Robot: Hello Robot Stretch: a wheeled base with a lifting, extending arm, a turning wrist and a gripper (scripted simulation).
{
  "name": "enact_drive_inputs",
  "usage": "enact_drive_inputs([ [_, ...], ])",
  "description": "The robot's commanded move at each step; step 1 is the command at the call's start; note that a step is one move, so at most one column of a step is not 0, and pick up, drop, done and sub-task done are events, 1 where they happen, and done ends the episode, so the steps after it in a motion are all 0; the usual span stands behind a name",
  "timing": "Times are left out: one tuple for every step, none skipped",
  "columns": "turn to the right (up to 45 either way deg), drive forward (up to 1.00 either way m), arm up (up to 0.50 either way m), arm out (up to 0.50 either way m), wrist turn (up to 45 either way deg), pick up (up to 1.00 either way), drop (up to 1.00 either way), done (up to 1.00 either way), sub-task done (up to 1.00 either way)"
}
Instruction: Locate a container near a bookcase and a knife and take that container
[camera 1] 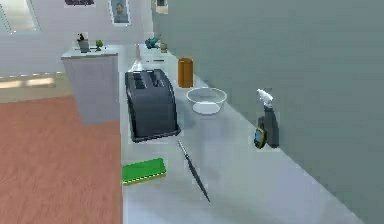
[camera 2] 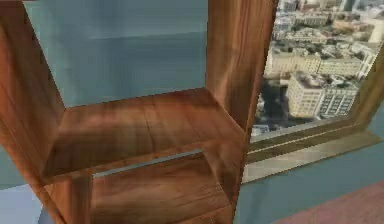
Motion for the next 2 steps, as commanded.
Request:
enact_drive_inputs([
  [-45.0,0.0,0.0,0.0,0.0,0.0,0.0,0.0,0.0],
  [-18.0,0.0,0.0,0.0,0.0,0.0,0.0,0.0,0.0],
])
